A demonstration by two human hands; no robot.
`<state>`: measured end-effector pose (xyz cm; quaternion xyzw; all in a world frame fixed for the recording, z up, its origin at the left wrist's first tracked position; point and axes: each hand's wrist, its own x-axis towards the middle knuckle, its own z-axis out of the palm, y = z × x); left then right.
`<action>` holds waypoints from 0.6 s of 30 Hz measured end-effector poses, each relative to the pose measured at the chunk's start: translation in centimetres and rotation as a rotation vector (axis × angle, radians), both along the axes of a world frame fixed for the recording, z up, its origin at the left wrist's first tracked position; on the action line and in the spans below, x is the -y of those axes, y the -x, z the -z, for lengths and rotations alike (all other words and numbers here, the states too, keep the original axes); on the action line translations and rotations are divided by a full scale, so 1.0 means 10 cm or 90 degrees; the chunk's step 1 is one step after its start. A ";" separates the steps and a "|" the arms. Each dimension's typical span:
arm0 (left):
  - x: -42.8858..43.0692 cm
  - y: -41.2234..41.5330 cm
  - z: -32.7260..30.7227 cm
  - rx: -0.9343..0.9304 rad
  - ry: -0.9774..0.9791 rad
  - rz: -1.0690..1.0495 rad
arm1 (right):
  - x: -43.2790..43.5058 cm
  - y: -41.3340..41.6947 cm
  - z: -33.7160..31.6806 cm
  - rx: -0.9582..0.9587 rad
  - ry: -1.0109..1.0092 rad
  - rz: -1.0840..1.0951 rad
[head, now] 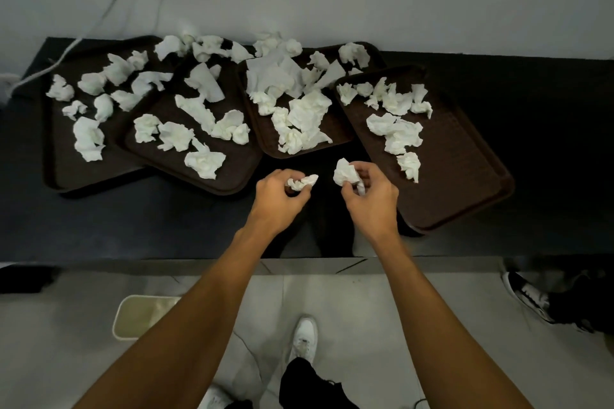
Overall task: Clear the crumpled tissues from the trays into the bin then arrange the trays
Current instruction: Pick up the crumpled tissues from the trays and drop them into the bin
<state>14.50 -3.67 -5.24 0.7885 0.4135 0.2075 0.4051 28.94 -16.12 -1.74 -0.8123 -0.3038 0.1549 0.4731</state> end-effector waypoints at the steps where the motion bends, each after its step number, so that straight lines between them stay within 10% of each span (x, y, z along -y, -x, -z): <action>1: -0.01 0.12 -0.04 0.005 0.009 -0.016 | -0.05 0.08 0.00 -0.009 0.001 -0.011; 18: -0.15 2.63 -0.23 0.061 0.049 -0.227 | -0.78 2.32 0.04 -0.029 0.025 -0.219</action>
